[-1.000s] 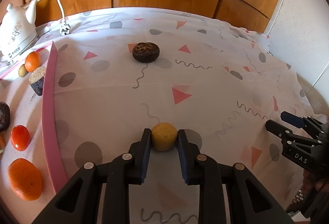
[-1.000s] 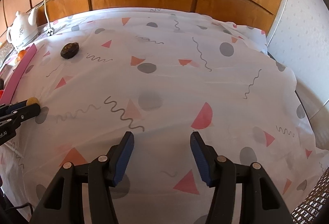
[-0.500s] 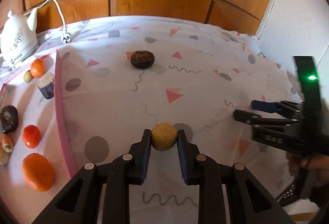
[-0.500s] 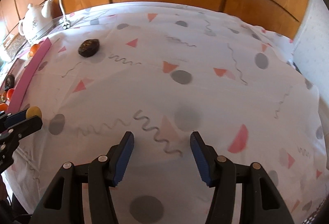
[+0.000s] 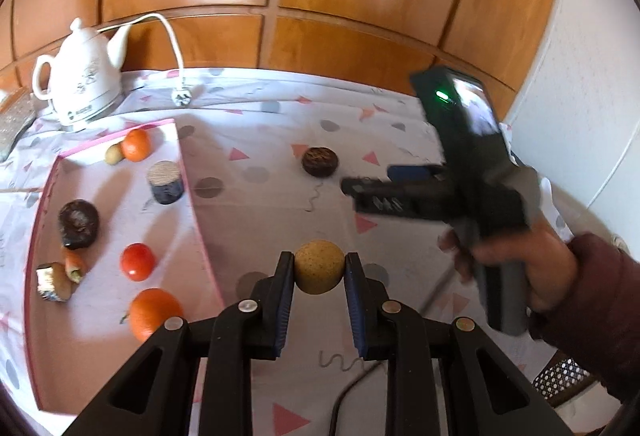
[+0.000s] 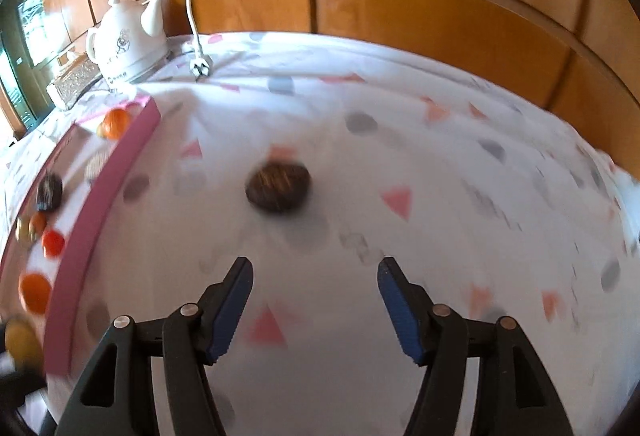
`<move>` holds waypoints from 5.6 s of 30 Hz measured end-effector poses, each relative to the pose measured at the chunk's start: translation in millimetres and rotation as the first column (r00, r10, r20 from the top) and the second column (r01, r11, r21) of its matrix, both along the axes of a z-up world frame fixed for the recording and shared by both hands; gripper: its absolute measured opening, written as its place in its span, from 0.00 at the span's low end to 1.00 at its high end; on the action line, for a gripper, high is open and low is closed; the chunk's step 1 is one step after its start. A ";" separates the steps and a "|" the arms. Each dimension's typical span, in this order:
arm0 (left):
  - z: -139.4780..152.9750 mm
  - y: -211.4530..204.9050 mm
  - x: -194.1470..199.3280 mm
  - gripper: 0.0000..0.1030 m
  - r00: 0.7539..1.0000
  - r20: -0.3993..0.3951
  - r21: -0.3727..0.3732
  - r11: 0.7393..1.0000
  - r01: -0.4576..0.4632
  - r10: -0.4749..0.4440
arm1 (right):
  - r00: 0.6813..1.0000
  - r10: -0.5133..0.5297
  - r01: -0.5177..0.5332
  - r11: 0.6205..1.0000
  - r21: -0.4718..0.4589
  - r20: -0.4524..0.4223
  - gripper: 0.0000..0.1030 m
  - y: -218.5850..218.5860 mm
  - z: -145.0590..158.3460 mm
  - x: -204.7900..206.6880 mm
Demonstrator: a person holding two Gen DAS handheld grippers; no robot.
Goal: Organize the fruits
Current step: 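Lift the yellow ball with the left tool while the right tool grasps the dark brown cake, then carry the yellow ball into the tray and open the left tool, then carry the dark brown cake into the tray and open the right tool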
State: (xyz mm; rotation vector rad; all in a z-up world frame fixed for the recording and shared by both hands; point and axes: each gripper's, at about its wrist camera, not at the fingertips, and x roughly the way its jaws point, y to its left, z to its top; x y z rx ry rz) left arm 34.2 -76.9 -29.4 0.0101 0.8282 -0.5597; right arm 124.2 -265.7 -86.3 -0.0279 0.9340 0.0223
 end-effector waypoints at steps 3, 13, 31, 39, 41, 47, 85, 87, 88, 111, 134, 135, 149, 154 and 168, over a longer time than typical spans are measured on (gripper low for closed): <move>1.1 8.2 2.3 0.24 1.000 -0.007 -0.010 1.000 -0.026 0.026 | 1.000 0.008 -0.008 1.000 -0.011 0.001 0.66 10.0 1.7 25.5; 3.3 21.1 -0.2 0.24 0.998 -0.007 -0.005 0.998 -0.070 0.070 | 0.997 0.042 -0.047 0.997 -0.068 -0.071 0.45 26.4 -17.3 70.6; 6.7 28.8 -5.0 0.24 0.995 -0.022 -0.038 0.995 -0.095 0.094 | 0.991 -0.012 0.012 1.000 0.000 -0.133 0.46 -6.2 -11.1 -71.7; 9.4 41.0 -10.6 0.24 0.992 -0.018 -0.034 0.991 -0.129 0.129 | 0.988 -0.103 0.108 0.993 0.039 -0.116 0.46 -24.0 -16.8 -117.2; 9.2 44.9 -11.4 0.24 0.990 -0.025 -0.033 0.989 -0.143 0.142 | 0.988 -0.109 0.114 0.993 0.042 -0.109 0.46 -24.5 -16.5 -118.5; 11.9 57.5 -13.4 0.24 0.984 -0.025 -0.037 0.983 -0.179 0.179 | 0.988 -0.120 0.126 0.990 0.062 -0.098 0.46 -27.2 -17.7 -118.2; 17.1 121.3 33.2 0.24 0.905 -0.002 0.069 0.903 -0.424 0.425 | 0.992 -0.114 0.116 0.993 0.035 -0.061 0.46 -25.6 -20.1 -120.4; 16.2 122.5 38.2 0.24 0.905 -0.013 0.064 0.903 -0.425 0.426 | 0.992 -0.115 0.117 0.993 0.034 -0.060 0.46 -25.3 -20.0 -120.4; 15.1 123.4 41.3 0.24 0.904 -0.021 0.060 0.903 -0.425 0.427 | 0.992 -0.115 0.117 0.993 0.034 -0.060 0.46 -25.4 -20.0 -120.4; 4.8 143.6 121.8 0.49 0.858 -0.144 -0.053 0.862 -0.504 0.493 | 0.991 -0.115 0.117 0.993 0.026 -0.062 0.46 -24.7 -19.9 -121.0; 10.7 149.1 -1.7 0.66 0.836 0.023 0.080 0.833 -0.548 0.548 | 0.992 -0.111 0.113 0.993 0.020 -0.055 0.45 -22.7 -18.6 -121.7; 10.3 149.5 -4.1 0.66 0.835 0.024 0.082 0.832 -0.549 0.549 | 0.993 -0.108 0.109 0.994 0.018 -0.056 0.45 -21.5 -18.4 -121.6; 7.1 167.9 -18.9 0.75 0.811 0.005 0.072 0.809 -0.584 0.585 | 0.990 0.118 -0.109 0.987 0.118 -0.075 0.45 37.4 -1.7 -99.7; 4.5 177.2 -21.4 0.79 0.795 -0.012 0.063 0.794 -0.604 0.606 | 0.977 0.204 -0.193 0.971 0.142 -0.064 0.45 66.1 9.7 -85.8; 7.6 189.4 -25.0 0.85 0.776 0.016 0.064 0.774 -0.630 0.630 | 0.922 0.387 -0.381 0.911 0.160 -0.006 0.45 171.1 38.5 -5.3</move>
